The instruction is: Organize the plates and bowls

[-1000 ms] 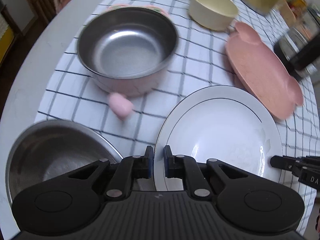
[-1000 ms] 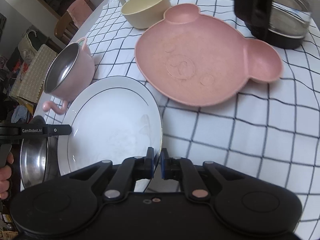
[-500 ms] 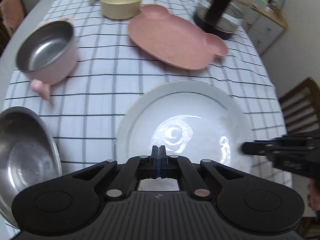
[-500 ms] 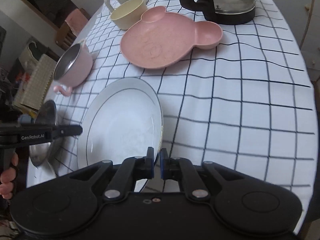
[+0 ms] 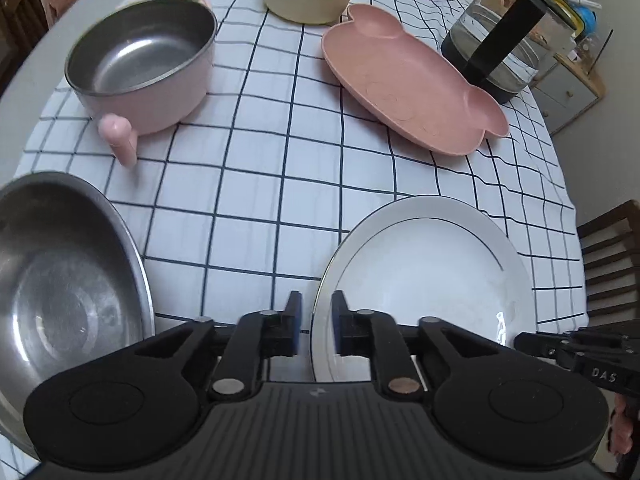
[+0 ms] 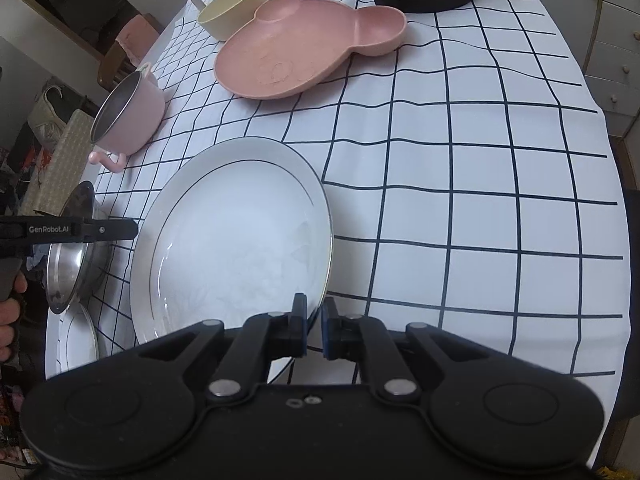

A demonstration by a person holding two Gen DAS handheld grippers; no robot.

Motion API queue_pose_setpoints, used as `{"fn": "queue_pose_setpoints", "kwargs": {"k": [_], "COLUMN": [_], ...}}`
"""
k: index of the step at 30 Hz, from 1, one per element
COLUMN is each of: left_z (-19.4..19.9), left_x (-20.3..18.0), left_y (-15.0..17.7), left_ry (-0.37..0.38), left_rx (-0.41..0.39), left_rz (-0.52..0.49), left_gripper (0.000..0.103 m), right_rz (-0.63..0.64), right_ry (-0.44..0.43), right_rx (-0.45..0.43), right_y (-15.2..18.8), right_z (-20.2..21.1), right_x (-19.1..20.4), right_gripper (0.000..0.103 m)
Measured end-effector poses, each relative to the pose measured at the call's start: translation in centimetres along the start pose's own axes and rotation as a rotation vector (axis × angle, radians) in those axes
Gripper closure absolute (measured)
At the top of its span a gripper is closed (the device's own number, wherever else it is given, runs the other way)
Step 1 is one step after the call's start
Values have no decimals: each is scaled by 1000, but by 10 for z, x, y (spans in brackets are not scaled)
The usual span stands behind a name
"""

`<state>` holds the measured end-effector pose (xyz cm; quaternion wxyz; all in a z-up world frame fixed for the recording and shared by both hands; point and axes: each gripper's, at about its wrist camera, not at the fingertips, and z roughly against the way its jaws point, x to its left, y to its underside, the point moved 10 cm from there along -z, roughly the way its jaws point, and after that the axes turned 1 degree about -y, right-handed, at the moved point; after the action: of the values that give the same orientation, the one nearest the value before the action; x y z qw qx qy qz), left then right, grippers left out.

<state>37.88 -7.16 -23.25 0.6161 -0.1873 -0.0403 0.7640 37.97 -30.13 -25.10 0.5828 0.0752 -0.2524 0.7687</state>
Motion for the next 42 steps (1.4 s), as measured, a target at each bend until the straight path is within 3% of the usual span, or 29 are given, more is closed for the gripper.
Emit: {"fn": "queue_pose_setpoints", "kwargs": {"k": [2, 8, 14, 19, 26, 33, 42], "left_z": [-3, -16, -23, -20, -9, 6, 12], "left_x": [-1, -8, -5, -10, -35, -61, -83], "left_y": [1, 8, 12, 24, 58, 106, 164], "left_ry": [11, 44, 7, 25, 38, 107, 150], "left_rx": [-4, 20, 24, 12, 17, 43, 114], "left_rz": [9, 23, 27, 20, -48, -73, -144], "left_gripper": [71, 71, 89, 91, 92, 92, 92], "right_rz": [2, -5, -8, -7, -14, -50, -87], "right_ry": [-3, -18, -20, -12, 8, 29, 68], "right_rx": [6, 7, 6, 6, 4, -13, 21], "right_y": [1, 1, 0, 4, 26, 60, 114], "right_z": [-2, -3, -3, 0, 15, 47, 65], "right_x": [-2, -6, -5, -8, -20, -36, -51], "right_gripper": [95, 95, 95, 95, 95, 96, 96]}}
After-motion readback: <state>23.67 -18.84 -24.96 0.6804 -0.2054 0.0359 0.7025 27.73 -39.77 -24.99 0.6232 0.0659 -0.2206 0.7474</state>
